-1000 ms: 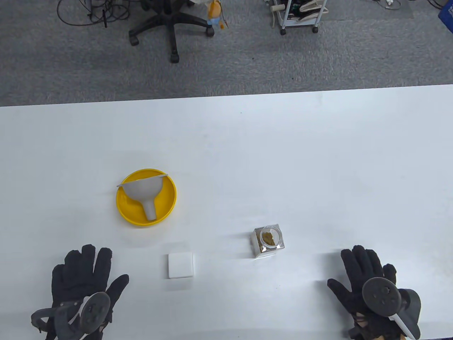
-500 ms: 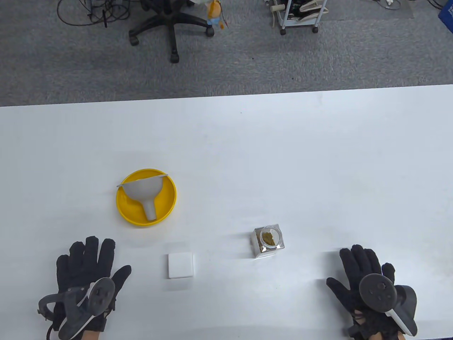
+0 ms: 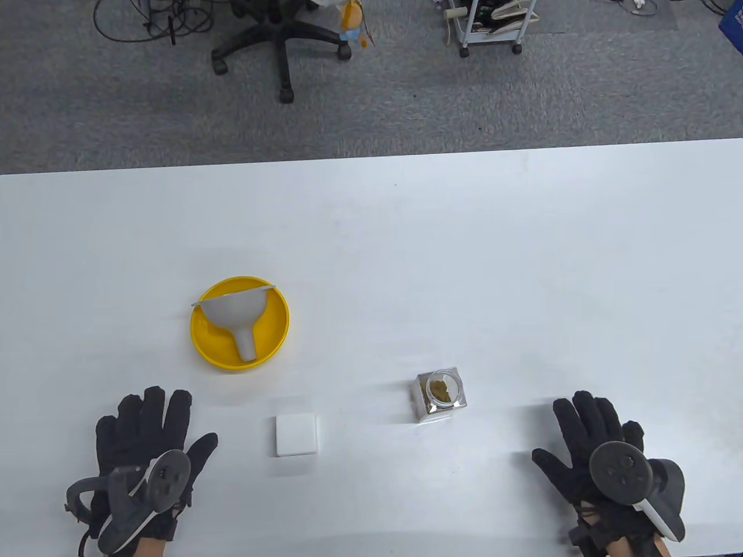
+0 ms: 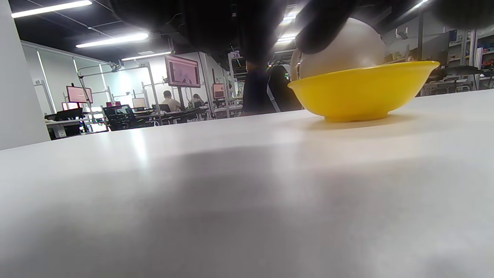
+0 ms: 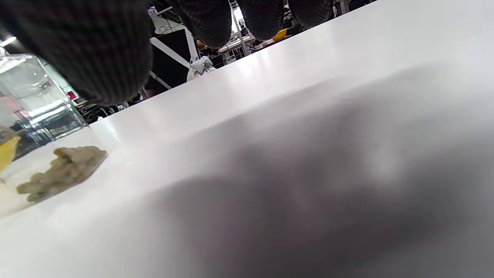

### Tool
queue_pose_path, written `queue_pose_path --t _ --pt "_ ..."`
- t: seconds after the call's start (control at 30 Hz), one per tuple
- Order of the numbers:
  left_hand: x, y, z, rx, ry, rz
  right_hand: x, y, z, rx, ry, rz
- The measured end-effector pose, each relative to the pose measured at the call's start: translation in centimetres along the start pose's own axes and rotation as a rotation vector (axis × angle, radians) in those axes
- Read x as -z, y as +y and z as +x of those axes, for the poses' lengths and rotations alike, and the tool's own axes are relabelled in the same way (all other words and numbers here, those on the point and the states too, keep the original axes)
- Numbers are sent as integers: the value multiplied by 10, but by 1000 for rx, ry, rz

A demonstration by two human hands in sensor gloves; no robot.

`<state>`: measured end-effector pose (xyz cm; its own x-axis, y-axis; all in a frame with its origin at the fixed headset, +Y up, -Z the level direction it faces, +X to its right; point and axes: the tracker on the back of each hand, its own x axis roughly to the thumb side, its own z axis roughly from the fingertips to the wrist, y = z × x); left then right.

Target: Transfer raisins through funnel into coffee jar

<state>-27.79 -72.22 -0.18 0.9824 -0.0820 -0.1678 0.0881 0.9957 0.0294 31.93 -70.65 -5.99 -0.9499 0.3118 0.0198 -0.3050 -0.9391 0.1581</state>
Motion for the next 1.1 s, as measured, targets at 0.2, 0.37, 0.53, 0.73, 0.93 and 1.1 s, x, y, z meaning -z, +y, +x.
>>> queue_pose_path --t 0.2,0.37,0.53,0.73,0.93,1.1 --pt "0 -1 0 -7 -6 1 27 -15 30 34 -79 25" --pt "0 -1 0 -9 -9 1 52 -23 64 4 -152 28" --pt "1 -1 0 -12 -6 -7 71 -30 92 22 -229 42" --pt "1 -1 2 -19 -25 -10 83 -4 106 28 -292 255" --pt "2 -3 4 -24 -39 -23 88 26 107 199 -322 318" --pt "2 -5 2 -23 -31 -36 90 29 109 262 -342 275"
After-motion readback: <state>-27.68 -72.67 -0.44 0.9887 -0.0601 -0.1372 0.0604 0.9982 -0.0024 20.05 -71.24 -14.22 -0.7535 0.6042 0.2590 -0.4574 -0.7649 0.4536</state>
